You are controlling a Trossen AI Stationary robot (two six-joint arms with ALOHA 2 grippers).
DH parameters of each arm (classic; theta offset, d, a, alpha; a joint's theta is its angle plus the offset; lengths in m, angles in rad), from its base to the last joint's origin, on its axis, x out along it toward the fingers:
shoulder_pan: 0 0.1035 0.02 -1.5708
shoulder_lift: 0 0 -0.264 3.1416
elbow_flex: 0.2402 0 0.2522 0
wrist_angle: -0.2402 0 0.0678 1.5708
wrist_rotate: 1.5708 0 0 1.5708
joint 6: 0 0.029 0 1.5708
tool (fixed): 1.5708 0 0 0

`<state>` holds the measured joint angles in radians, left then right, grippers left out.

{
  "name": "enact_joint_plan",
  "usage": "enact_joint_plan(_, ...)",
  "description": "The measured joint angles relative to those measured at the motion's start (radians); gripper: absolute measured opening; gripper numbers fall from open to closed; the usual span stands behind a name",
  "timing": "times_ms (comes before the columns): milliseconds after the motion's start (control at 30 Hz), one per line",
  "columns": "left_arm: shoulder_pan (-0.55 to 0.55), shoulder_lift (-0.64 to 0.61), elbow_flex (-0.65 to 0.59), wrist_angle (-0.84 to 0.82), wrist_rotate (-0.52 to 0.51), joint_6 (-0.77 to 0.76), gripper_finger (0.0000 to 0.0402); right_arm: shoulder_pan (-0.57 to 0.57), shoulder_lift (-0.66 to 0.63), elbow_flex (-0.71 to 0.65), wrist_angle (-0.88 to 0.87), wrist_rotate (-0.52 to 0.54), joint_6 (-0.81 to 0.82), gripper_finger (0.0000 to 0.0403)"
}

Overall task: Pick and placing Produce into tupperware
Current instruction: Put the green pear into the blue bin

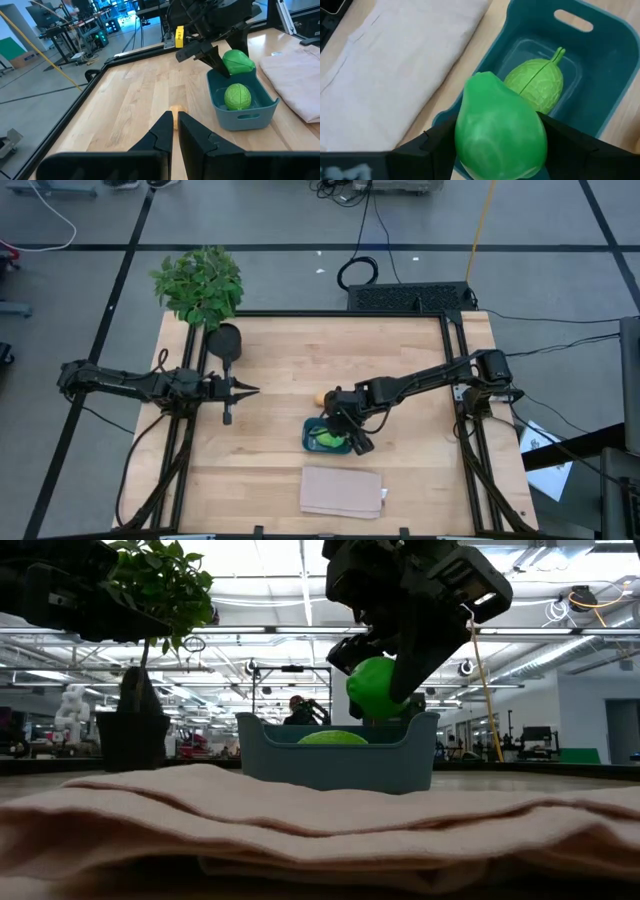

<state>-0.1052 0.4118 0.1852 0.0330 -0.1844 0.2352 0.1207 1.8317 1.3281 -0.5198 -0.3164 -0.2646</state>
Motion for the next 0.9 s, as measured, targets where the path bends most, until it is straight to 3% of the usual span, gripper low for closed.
enact_joint_plan(600, 0.000, 0.000, 0.000, 0.000, 0.000, 0.001, 0.0031, 0.028, 0.000, 0.000, 0.032, 0.004, 0.000, 0.0211)
enact_joint_plan(900, 0.000, 0.000, 0.000, -0.003, 0.000, 0.001, 0.0031, 0.053, 0.000, 0.000, 0.032, 0.085, -0.043, 0.0211)
